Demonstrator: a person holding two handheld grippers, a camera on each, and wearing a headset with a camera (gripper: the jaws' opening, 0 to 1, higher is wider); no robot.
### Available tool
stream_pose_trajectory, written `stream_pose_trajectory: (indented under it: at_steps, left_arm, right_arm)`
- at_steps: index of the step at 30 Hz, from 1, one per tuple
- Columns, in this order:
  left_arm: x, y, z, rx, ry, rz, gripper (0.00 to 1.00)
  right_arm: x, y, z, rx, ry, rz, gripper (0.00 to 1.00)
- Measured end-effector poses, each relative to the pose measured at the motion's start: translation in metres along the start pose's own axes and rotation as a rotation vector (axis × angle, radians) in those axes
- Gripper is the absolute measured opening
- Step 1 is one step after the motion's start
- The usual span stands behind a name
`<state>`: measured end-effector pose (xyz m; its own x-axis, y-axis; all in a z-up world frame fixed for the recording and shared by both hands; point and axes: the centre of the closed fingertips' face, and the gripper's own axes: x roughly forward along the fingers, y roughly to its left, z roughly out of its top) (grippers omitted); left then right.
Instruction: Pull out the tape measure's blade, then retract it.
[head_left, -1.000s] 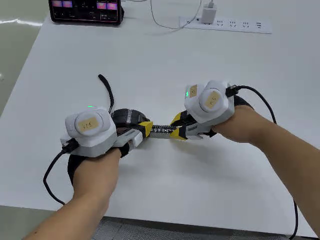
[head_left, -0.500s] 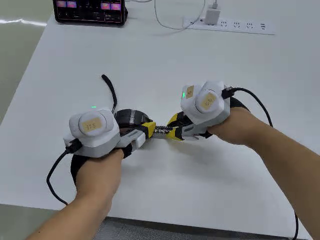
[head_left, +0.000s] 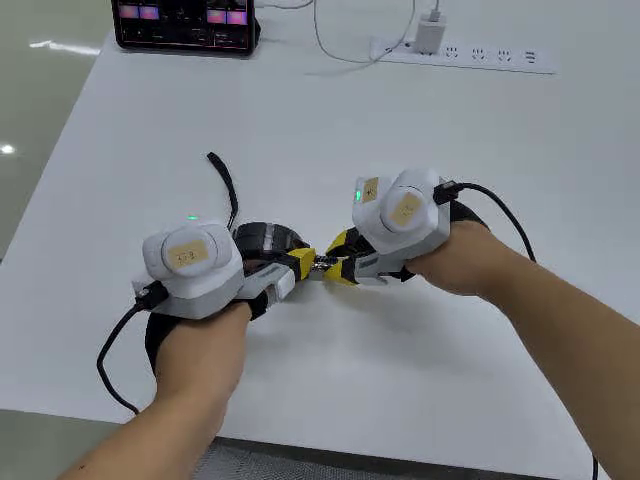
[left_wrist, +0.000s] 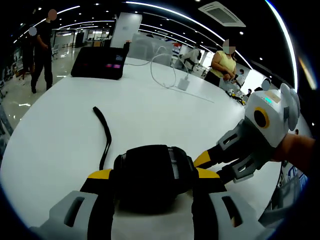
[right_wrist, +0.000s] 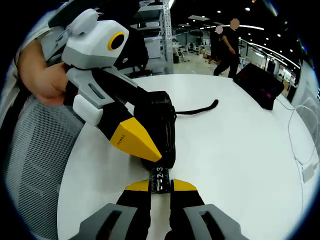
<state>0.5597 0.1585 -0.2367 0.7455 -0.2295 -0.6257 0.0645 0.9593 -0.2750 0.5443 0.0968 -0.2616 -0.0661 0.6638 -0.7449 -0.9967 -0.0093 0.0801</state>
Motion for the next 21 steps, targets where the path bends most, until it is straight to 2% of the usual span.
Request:
stream_pose_trajectory:
  at_steps: [21]
  left_arm:
    - [0.0009,-0.0001,-0.0007,0.007,-0.003,0.002,0.59]
  right_arm:
    - [0.0085,0.0004,0.0075,-0.011,-0.024,-0.004,0.10]
